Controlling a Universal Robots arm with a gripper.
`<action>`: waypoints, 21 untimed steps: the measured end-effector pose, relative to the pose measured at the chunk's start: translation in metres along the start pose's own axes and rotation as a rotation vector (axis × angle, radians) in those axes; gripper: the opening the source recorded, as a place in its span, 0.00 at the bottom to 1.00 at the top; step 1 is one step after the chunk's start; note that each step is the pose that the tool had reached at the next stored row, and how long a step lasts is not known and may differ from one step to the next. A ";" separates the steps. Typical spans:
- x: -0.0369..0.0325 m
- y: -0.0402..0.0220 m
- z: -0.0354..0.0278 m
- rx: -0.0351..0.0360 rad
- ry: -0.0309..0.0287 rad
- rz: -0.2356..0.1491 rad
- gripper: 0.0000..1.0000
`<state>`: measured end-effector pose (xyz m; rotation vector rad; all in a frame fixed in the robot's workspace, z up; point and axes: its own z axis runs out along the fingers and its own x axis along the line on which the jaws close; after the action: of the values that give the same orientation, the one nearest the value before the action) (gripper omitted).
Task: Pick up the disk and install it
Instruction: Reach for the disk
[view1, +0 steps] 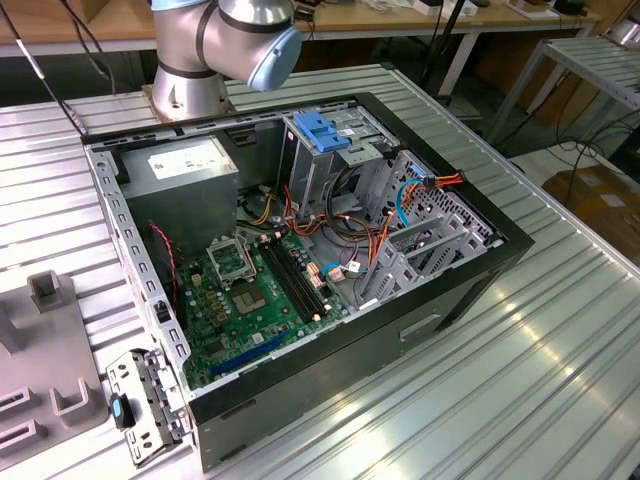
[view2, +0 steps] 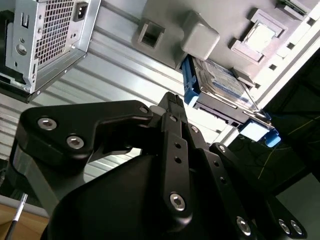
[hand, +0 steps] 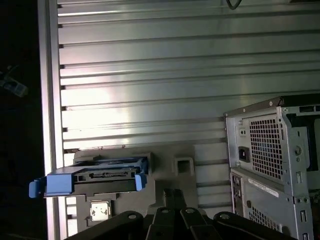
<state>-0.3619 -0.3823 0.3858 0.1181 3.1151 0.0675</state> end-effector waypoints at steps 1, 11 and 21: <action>0.0043 -0.0003 0.0000 0.0000 0.0000 0.000 0.11; 0.0180 -0.0012 -0.0002 0.0000 0.0001 0.000 0.11; 0.0251 -0.0020 0.0002 0.0028 0.0479 0.001 0.11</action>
<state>-0.3870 -0.3823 0.3849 0.1192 3.1631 0.0670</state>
